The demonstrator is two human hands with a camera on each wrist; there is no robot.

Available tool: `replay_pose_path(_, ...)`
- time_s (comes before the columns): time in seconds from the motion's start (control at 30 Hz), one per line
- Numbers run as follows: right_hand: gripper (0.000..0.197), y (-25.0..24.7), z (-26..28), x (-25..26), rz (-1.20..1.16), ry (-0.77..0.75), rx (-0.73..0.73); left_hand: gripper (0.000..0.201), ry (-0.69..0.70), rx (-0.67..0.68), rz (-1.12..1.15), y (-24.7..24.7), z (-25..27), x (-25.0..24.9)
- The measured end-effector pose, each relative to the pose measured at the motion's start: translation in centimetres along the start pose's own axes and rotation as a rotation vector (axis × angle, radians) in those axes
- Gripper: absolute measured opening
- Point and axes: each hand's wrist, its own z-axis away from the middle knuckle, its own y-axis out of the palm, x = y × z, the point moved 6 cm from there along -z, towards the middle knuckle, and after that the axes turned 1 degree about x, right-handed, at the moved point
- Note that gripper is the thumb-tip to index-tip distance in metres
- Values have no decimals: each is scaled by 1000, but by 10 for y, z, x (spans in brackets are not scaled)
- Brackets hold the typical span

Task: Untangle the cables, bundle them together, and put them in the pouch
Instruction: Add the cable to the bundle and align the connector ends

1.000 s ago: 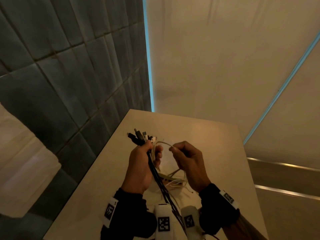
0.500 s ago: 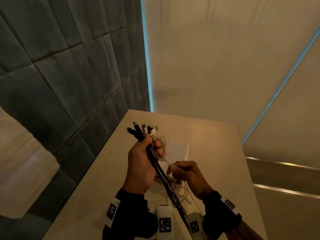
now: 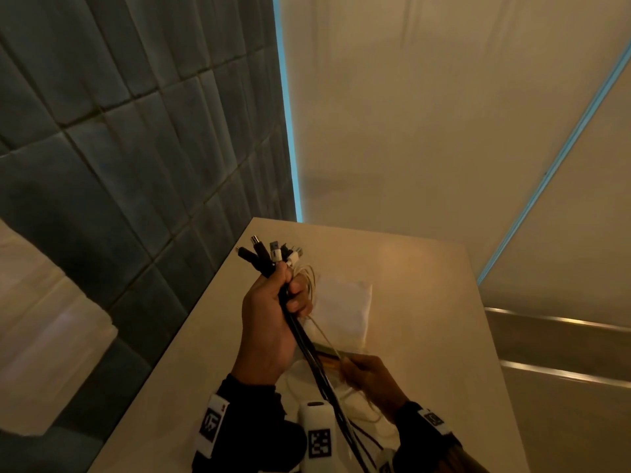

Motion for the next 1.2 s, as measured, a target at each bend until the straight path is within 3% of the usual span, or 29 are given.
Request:
replay_pose_path(0.17,39,-7,-7,-14,113,64,-91,26,-2,-48,-29,-8,1,-1)
replay_pose_path(0.3,24,-16,-12,40,6,-48,-191,15,-43,-86,-96,-16,-1,3)
replay_pose_path(0.43,17,-16,-4,118,-169,-250,-225,18,-122,-140,-190,-19,0,19)
replay_pose_path(0.53,16,-8,3,158,-159,-396,-176,23,-147,-200,-265,-18,0,27)
replay_pose_path(0.63,16,6,10,174,-168,-448,-33,28,-136,-207,-262,-16,-1,29)
replay_pose_path(0.73,17,13,15,170,-142,-419,60,34,-115,-142,-140,-8,0,24)
replay_pose_path(0.87,35,13,15,148,-143,-368,87,33,-62,-44,52,3,1,12)
replay_pose_path(0.97,46,9,10,129,-158,-313,67,26,-29,-14,54,6,4,11)
replay_pose_path(1.2,49,7,2,82,-68,-202,25,28,-17,-72,-6,-6,0,17)
